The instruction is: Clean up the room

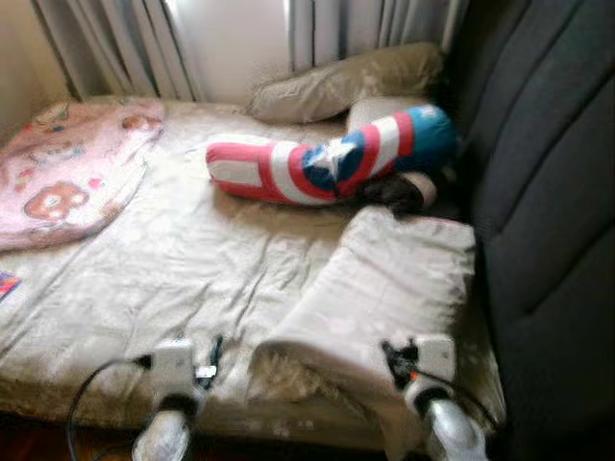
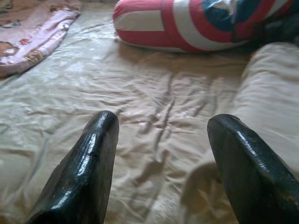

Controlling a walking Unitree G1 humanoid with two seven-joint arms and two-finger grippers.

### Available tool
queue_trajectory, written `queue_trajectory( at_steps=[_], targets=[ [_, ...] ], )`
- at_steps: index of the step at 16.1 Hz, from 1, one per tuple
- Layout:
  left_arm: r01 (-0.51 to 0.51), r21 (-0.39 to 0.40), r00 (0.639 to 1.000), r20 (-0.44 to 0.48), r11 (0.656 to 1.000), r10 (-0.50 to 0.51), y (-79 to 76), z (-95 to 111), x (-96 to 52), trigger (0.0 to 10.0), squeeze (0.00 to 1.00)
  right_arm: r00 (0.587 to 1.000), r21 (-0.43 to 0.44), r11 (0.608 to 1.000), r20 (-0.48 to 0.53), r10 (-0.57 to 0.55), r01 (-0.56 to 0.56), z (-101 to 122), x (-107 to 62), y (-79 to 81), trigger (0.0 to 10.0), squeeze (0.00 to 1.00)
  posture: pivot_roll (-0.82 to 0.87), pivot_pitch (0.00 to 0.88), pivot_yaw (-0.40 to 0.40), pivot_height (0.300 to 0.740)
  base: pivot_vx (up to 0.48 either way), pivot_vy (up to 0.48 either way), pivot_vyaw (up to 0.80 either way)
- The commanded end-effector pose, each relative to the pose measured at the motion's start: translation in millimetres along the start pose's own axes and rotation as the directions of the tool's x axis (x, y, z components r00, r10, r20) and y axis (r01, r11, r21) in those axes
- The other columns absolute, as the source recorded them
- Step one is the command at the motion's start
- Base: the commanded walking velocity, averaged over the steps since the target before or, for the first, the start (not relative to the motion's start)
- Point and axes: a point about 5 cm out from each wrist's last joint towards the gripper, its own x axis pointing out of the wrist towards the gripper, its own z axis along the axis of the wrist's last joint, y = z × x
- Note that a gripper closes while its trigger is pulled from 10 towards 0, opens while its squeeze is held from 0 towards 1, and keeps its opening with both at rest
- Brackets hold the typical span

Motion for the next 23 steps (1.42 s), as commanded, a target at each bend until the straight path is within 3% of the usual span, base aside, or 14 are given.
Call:
queue_trajectory(
  at_steps=[1, 7, 13, 14, 16, 18, 21, 22, 23],
  targets=[
    [0.013, -0.022, 1.000, 0.028, 1.000, -0.012, -6.4, 9, 7.5, 10.0, 0.00, 0.999, -0.008, 0.999, -0.016, -0.038, 0.038, -2, -3.7, -12.8, 10.0, 0.00, -0.01, 0.000, -0.014, 0.740, 0.311, 0.000, 0.00],
    [0.039, -0.029, 0.996, 0.084, 0.999, -0.036, -5.6, 26, 16.6, 10.0, 0.00, 0.997, 0.010, 0.999, -0.055, -0.051, 0.052, -4, 0.5, -8.3, 10.0, 0.00, 0.00, 0.000, -0.010, 0.740, 0.000, 0.000, 0.00],
    [0.073, -0.028, 0.995, 0.068, 0.997, -0.071, -7.5, 25, 14.4, 10.0, 0.00, 0.968, 0.028, 0.987, -0.202, -0.149, 0.158, -11, 3.1, -24.4, 10.0, 0.03, 0.01, 0.000, -0.001, 0.740, 0.000, 0.000, 0.00],
    [0.084, -0.031, 0.994, 0.066, 0.996, -0.082, -8.7, 26, 14.7, 10.0, 0.00, 0.936, 0.023, 0.978, -0.296, -0.189, 0.205, -20, 0.0, -29.2, 10.0, 1.00, 0.02, 0.000, 0.002, 0.740, 0.000, 0.000, 0.00],
    [0.105, -0.031, 0.993, 0.061, 0.994, -0.103, -10.5, 27, 15.2, 10.0, 0.00, 0.908, 0.092, 0.953, -0.343, -0.240, 0.287, -24, -1.6, -34.2, 10.0, 1.00, 0.03, 0.000, 0.007, 0.740, 0.000, 0.000, 0.00],
    [0.111, -0.033, 0.991, 0.078, 0.993, -0.108, -11.3, 33, 17.9, 10.0, 0.00, 0.897, 0.066, 0.953, -0.361, -0.254, 0.297, -22, -0.1, -35.9, 10.0, 1.00, 0.04, 0.000, 0.012, 0.740, 0.000, 0.000, 0.00],
    [0.141, -0.025, 0.984, 0.116, 0.990, -0.137, -13.1, 48, 23.7, 10.0, 0.00, 0.885, 0.094, 0.940, -0.378, -0.271, 0.328, -21, 1.8, -36.6, 10.0, 1.00, 0.06, 0.015, 0.025, 0.740, 0.000, 0.000, 0.00],
    [0.160, -0.028, 0.979, 0.130, 0.987, -0.155, -15.7, 54, 25.0, 10.0, 0.00, 0.874, 0.070, 0.934, -0.383, -0.298, 0.349, -21, 0.9, -38.7, 10.0, 0.38, 0.08, 0.027, 0.032, 0.740, 0.000, 0.000, 0.00],
    [0.167, -0.036, 0.977, 0.139, 0.985, -0.161, -17.3, 57, 24.7, 10.0, 0.00, 0.874, 0.088, 0.928, -0.378, -0.305, 0.362, -21, 1.0, -39.4, 10.0, 0.00, 0.08, 0.035, 0.038, 0.740, 0.000, 0.000, 0.00]
  ],
)
